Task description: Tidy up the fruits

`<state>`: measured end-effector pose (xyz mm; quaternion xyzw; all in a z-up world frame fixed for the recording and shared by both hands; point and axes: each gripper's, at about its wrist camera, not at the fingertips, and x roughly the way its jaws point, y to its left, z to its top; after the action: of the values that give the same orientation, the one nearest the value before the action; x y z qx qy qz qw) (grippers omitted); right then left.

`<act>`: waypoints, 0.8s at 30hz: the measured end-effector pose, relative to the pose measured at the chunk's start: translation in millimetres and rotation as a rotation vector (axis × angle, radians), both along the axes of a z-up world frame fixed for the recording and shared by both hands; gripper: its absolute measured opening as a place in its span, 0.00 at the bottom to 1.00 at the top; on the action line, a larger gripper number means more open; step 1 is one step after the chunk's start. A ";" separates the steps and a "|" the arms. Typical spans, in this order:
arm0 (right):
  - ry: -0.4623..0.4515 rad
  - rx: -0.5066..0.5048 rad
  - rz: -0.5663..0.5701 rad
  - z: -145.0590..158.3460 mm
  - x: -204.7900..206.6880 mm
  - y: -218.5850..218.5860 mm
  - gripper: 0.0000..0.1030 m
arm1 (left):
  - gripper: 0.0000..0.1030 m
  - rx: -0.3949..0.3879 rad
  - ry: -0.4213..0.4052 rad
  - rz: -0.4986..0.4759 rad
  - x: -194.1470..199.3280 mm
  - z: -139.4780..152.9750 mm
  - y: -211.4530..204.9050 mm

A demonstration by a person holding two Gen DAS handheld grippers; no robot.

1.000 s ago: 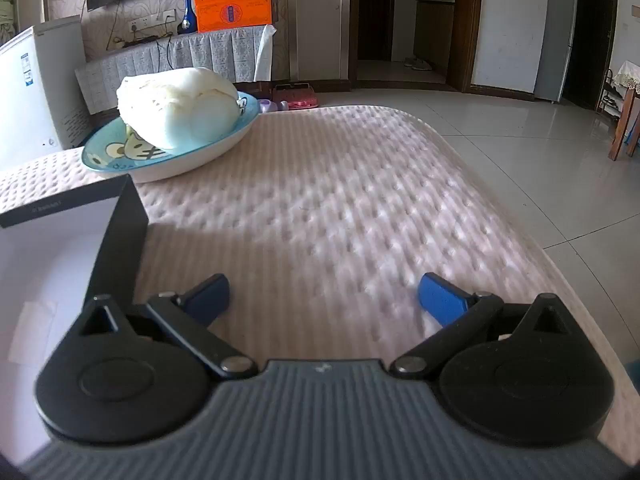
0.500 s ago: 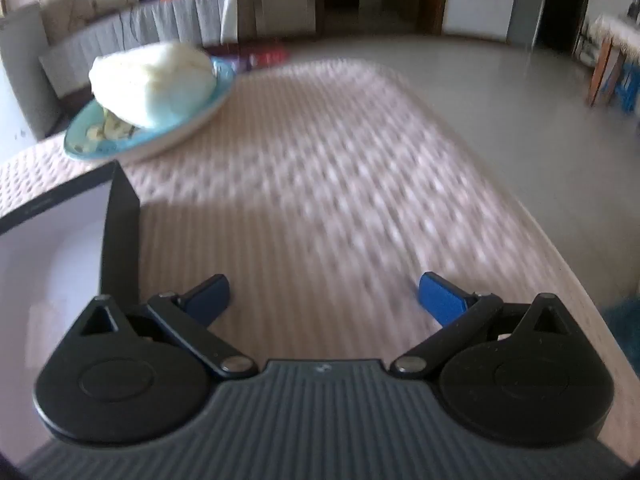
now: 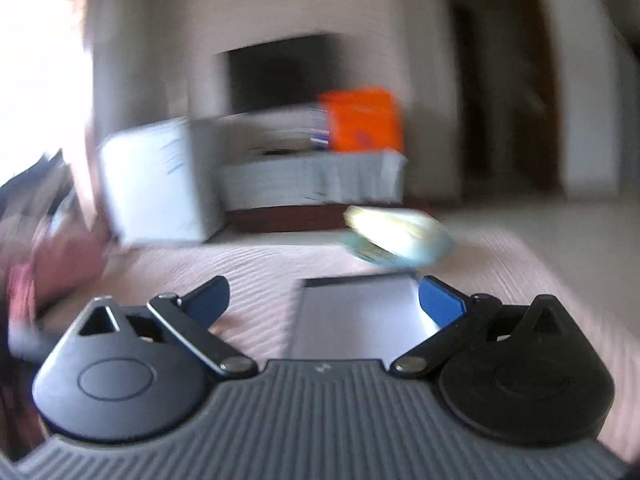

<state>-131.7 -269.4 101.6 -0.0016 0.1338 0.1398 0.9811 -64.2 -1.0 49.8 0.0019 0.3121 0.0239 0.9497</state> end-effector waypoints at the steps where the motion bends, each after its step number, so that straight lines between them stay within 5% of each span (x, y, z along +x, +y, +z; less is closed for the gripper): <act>1: 0.021 0.004 0.056 -0.1 -4.8 13.0 0.99 | 1.00 0.001 -0.009 0.000 -4.5 2.5 1.1; 7: 0.149 -0.120 0.199 -35.5 -10.4 68.4 0.78 | 1.00 -0.022 -0.005 0.024 -13.4 -1.0 8.8; 13: 0.222 -0.095 0.204 -45.7 0.3 65.0 0.69 | 1.00 -0.099 -0.062 0.060 -18.3 6.2 22.0; 17: 0.258 -0.093 0.203 -53.1 11.7 69.5 0.59 | 0.98 -0.081 -0.055 0.069 -11.8 2.8 19.7; 20: 0.277 -0.059 0.231 -54.5 14.2 73.8 0.60 | 0.83 -0.058 -0.039 0.045 -1.8 -1.7 15.8; 24: 0.278 -0.088 0.258 -62.1 16.5 94.7 0.60 | 0.82 -0.058 -0.007 0.056 12.1 -8.8 16.4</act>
<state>-115.3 -174.7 39.6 -0.0421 0.2729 0.2572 0.9261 -52.1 15.4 41.0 -0.0344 0.3092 0.0415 0.9495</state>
